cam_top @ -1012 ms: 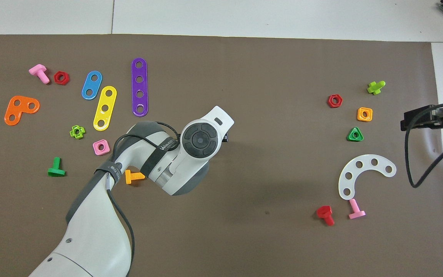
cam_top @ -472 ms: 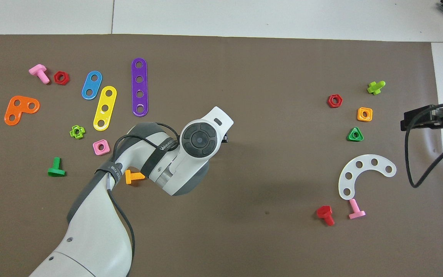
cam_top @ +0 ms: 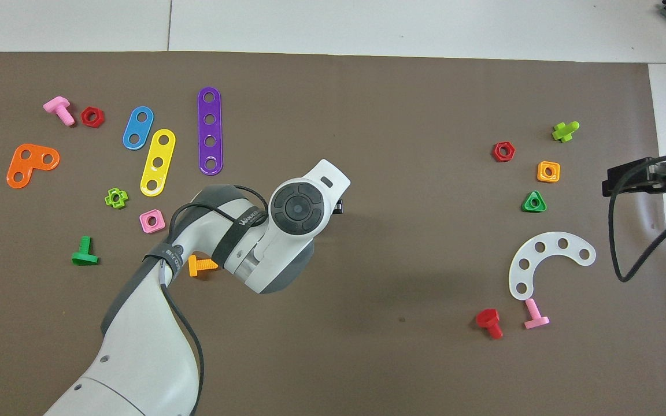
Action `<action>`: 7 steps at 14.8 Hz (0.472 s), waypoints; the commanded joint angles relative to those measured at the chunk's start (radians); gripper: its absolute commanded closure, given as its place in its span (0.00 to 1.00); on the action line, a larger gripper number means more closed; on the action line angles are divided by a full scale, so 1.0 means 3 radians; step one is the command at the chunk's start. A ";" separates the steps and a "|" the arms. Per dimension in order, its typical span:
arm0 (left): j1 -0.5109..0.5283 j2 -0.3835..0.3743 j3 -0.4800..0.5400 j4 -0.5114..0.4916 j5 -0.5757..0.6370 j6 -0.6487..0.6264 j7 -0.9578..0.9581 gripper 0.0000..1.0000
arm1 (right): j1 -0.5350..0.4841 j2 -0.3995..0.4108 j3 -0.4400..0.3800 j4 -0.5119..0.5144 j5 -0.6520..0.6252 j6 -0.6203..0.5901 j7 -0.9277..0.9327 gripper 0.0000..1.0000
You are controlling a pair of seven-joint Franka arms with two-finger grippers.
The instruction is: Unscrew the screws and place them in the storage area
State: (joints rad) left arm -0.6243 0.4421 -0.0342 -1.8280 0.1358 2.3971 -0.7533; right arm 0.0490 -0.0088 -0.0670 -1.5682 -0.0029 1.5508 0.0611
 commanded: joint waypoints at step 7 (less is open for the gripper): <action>-0.0021 0.0004 0.0027 -0.0027 -0.0038 0.0053 -0.0020 0.53 | -0.0030 -0.0073 0.0024 -0.0085 0.0066 0.0041 -0.0010 0.00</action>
State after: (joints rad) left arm -0.6243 0.4421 -0.0352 -1.8264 0.1333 2.4012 -0.7542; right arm 0.0490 -0.0088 -0.0670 -1.5682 -0.0029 1.5508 0.0611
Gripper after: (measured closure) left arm 0.507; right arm 0.000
